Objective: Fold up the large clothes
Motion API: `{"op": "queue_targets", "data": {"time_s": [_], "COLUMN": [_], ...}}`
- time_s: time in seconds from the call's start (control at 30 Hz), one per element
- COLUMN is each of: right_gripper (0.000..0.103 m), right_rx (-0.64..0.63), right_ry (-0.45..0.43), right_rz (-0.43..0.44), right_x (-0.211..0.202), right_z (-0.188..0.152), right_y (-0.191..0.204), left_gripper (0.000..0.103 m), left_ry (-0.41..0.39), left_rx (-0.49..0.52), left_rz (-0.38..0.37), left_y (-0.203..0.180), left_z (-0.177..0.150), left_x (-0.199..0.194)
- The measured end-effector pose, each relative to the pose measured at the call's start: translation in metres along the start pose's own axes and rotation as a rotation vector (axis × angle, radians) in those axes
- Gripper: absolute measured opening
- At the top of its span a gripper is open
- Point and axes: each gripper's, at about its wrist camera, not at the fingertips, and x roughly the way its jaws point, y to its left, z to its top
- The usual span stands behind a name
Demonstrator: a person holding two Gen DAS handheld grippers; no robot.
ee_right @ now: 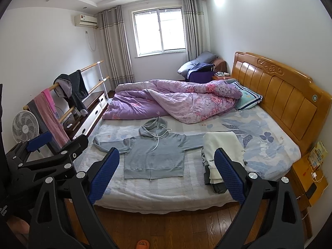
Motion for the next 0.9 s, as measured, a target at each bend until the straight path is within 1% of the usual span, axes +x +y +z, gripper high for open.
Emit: {"op": "queue_targets", "data": {"time_s": [0.13,0.9], "right_gripper": [0.089,0.089], "right_rx": [-0.005,-0.012], "right_ry": [-0.003,0.008], "right_rz": [0.010,0.021], "right_x": [0.003,0.018], "right_z": [0.002,0.004], "right_y": [0.002,0.003], "left_gripper": [0.098,0.098], "left_ry": [-0.027,-0.017], "left_rx": [0.003,-0.018], "left_rz": [0.028,0.036], "left_y": [-0.002,-0.003], "left_z": [0.001,0.003], "left_x": [-0.003,0.006]}}
